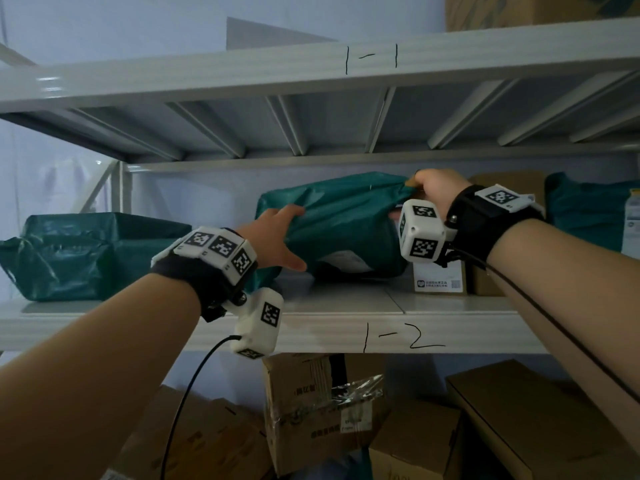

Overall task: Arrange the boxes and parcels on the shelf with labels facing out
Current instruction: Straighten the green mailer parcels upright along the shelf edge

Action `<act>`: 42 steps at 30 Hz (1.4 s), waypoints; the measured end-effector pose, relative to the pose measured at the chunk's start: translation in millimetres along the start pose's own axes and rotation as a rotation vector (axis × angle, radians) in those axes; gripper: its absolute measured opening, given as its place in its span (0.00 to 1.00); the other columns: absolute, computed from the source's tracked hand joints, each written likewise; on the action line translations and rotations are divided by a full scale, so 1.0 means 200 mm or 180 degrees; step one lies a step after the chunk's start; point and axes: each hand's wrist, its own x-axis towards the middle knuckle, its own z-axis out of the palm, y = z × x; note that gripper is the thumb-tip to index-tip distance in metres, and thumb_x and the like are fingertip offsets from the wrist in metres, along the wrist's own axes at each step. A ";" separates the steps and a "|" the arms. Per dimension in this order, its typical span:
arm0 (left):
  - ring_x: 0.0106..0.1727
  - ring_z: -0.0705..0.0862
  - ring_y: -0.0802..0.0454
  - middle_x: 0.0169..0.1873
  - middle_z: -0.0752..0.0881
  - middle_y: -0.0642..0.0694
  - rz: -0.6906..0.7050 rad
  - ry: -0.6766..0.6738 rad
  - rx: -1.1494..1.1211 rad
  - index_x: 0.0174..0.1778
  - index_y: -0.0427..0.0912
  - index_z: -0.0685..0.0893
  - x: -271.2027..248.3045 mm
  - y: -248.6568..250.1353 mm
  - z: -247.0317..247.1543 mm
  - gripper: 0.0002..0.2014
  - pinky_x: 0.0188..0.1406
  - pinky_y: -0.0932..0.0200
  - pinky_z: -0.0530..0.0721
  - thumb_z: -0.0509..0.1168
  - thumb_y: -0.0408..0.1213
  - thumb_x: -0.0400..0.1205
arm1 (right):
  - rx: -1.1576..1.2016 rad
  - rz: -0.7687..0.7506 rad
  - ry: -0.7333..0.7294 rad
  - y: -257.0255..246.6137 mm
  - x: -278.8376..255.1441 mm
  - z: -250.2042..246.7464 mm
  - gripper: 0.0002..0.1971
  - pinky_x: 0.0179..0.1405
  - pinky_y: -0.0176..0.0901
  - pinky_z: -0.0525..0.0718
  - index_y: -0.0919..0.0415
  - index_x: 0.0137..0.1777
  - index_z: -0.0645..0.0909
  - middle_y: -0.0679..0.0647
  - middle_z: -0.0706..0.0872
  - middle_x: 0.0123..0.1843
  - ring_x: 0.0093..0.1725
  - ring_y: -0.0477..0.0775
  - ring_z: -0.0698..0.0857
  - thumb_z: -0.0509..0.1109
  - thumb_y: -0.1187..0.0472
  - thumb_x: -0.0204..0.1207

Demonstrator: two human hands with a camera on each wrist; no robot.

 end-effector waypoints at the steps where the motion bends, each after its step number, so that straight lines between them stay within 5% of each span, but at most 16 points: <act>1: 0.77 0.67 0.38 0.80 0.60 0.41 0.0016 0.0127 0.0050 0.80 0.54 0.54 0.01 0.01 0.01 0.48 0.75 0.43 0.71 0.76 0.48 0.69 | 0.0148 -0.0008 -0.0013 0.00 0.01 -0.01 0.03 0.64 0.71 0.79 0.70 0.48 0.72 0.76 0.78 0.69 0.62 0.74 0.83 0.58 0.73 0.77; 4: 0.81 0.58 0.35 0.82 0.55 0.40 0.0113 0.0486 0.0294 0.81 0.51 0.54 0.04 0.02 0.03 0.49 0.80 0.43 0.61 0.76 0.48 0.69 | 0.0485 -0.0052 -0.0099 -0.01 0.03 -0.03 0.07 0.53 0.68 0.84 0.71 0.54 0.72 0.76 0.76 0.71 0.56 0.72 0.84 0.57 0.72 0.78; 6: 0.81 0.57 0.34 0.81 0.55 0.40 0.0076 0.0646 0.0329 0.81 0.51 0.53 0.06 0.03 0.02 0.49 0.80 0.42 0.60 0.76 0.48 0.69 | 0.0523 -0.0090 -0.0174 -0.01 0.04 -0.03 0.14 0.43 0.62 0.87 0.77 0.61 0.73 0.76 0.77 0.70 0.61 0.74 0.84 0.56 0.71 0.78; 9: 0.79 0.58 0.33 0.81 0.56 0.39 -0.0179 0.0885 0.0089 0.81 0.51 0.53 0.08 0.02 -0.01 0.50 0.79 0.39 0.62 0.76 0.50 0.68 | 0.0579 -0.0114 -0.0272 -0.01 0.03 -0.03 0.23 0.50 0.61 0.87 0.79 0.72 0.70 0.73 0.80 0.68 0.64 0.73 0.83 0.56 0.70 0.78; 15: 0.85 0.48 0.41 0.84 0.50 0.46 -0.0042 0.1023 0.0637 0.82 0.56 0.45 0.11 0.09 0.01 0.56 0.81 0.33 0.45 0.74 0.59 0.66 | 0.0772 -0.0256 -0.0688 -0.01 0.02 -0.03 0.11 0.52 0.51 0.85 0.68 0.44 0.77 0.63 0.85 0.49 0.46 0.61 0.86 0.54 0.67 0.81; 22: 0.83 0.52 0.39 0.83 0.52 0.46 -0.0266 0.1178 0.0632 0.81 0.62 0.44 0.15 0.03 -0.09 0.55 0.77 0.26 0.48 0.74 0.60 0.66 | 0.0998 -0.0443 -0.0793 -0.05 0.01 -0.06 0.12 0.39 0.43 0.89 0.66 0.41 0.79 0.57 0.90 0.34 0.39 0.56 0.88 0.55 0.67 0.81; 26: 0.82 0.56 0.39 0.82 0.59 0.47 -0.0141 0.1553 0.0896 0.81 0.58 0.48 0.13 0.00 -0.13 0.53 0.77 0.26 0.49 0.72 0.62 0.66 | 0.1151 -0.0508 -0.0812 -0.04 0.02 -0.05 0.12 0.42 0.44 0.89 0.64 0.42 0.80 0.55 0.91 0.30 0.31 0.53 0.91 0.56 0.66 0.82; 31: 0.83 0.51 0.37 0.83 0.47 0.39 -0.0726 0.1784 -0.0642 0.83 0.49 0.44 0.11 -0.01 -0.09 0.55 0.81 0.40 0.56 0.73 0.59 0.68 | 0.1513 -0.0538 -0.0668 -0.04 0.04 -0.03 0.13 0.32 0.38 0.89 0.64 0.42 0.79 0.55 0.91 0.27 0.27 0.50 0.90 0.56 0.65 0.83; 35: 0.75 0.71 0.40 0.77 0.67 0.39 -0.0970 0.1737 -0.2578 0.81 0.43 0.52 0.16 -0.02 -0.01 0.60 0.74 0.40 0.73 0.76 0.63 0.59 | 0.1610 -0.0587 -0.0548 -0.04 0.06 -0.02 0.12 0.27 0.35 0.88 0.64 0.41 0.78 0.54 0.90 0.25 0.24 0.49 0.90 0.57 0.65 0.83; 39: 0.60 0.78 0.49 0.56 0.77 0.48 -0.1171 0.1219 -0.3545 0.73 0.39 0.70 0.16 -0.03 0.01 0.32 0.50 0.52 0.84 0.74 0.41 0.74 | 0.1905 -0.0495 -0.0452 -0.03 0.09 -0.01 0.12 0.30 0.40 0.89 0.66 0.40 0.78 0.57 0.89 0.24 0.25 0.51 0.89 0.58 0.64 0.84; 42: 0.57 0.77 0.50 0.57 0.79 0.46 -0.1097 0.1151 -0.3340 0.71 0.39 0.74 0.16 -0.04 0.05 0.26 0.55 0.54 0.81 0.70 0.41 0.78 | 0.2284 -0.0345 -0.0371 0.01 0.12 -0.02 0.11 0.34 0.45 0.89 0.70 0.53 0.80 0.63 0.88 0.38 0.37 0.57 0.87 0.59 0.64 0.84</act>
